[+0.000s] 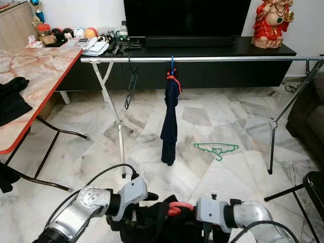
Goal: Hang hanger
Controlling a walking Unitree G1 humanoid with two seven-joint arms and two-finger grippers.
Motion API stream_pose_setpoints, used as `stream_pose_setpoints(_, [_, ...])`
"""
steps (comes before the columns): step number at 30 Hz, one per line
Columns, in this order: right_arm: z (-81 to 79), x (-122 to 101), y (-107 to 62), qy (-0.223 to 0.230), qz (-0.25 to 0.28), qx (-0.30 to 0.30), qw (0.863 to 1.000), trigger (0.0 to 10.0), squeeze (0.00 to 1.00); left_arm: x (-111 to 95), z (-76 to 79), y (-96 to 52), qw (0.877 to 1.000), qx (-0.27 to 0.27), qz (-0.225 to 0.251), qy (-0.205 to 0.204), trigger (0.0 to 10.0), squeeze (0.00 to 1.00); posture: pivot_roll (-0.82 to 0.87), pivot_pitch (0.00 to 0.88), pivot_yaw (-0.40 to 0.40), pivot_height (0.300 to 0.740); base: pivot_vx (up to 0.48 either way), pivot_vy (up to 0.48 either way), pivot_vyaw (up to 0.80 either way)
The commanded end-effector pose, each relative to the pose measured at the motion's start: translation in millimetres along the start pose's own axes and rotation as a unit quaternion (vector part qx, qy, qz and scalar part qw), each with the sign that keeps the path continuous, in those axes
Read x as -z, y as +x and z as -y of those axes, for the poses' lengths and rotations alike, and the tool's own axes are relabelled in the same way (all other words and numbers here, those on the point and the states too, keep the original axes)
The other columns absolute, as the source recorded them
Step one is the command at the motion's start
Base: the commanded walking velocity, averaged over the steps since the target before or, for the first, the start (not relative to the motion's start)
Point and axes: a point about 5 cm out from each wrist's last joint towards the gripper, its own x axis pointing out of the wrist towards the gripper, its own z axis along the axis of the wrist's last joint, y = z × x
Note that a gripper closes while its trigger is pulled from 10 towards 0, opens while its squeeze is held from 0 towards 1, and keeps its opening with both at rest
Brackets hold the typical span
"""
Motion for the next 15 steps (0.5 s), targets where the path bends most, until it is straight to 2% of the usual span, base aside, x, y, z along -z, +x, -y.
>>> stream_pose_setpoints(1, [6.0,-8.8,3.7,-0.014,0.019,0.007,1.000,0.0,0.00,-5.1,-1.6,2.1,1.000,0.007,0.007,0.010,10.0,0.00,-0.04,0.081,-0.027,0.740,0.000,0.000,0.00])
stream_pose_setpoints(13, [12.4,-19.0,11.4,-0.005,0.045,0.002,0.999,0.0,0.00,-6.8,-6.3,7.0,1.000,-0.015,0.013,0.005,10.0,0.00,-0.04,0.082,-0.030,0.740,0.000,0.000,0.00])
stream_pose_setpoints(14, [12.4,-19.2,11.5,-0.004,0.047,0.003,0.999,0.0,0.00,-6.6,-6.2,7.2,1.000,-0.014,0.013,0.004,5.3,0.00,-0.04,0.083,-0.030,0.740,0.000,0.000,0.00])
stream_pose_setpoints(15, [12.4,-19.6,11.5,-0.003,0.049,0.003,0.999,0.0,0.00,-6.6,-6.2,7.3,1.000,-0.014,0.014,0.003,4.2,0.00,-0.04,0.082,-0.030,0.740,0.000,0.000,0.00])
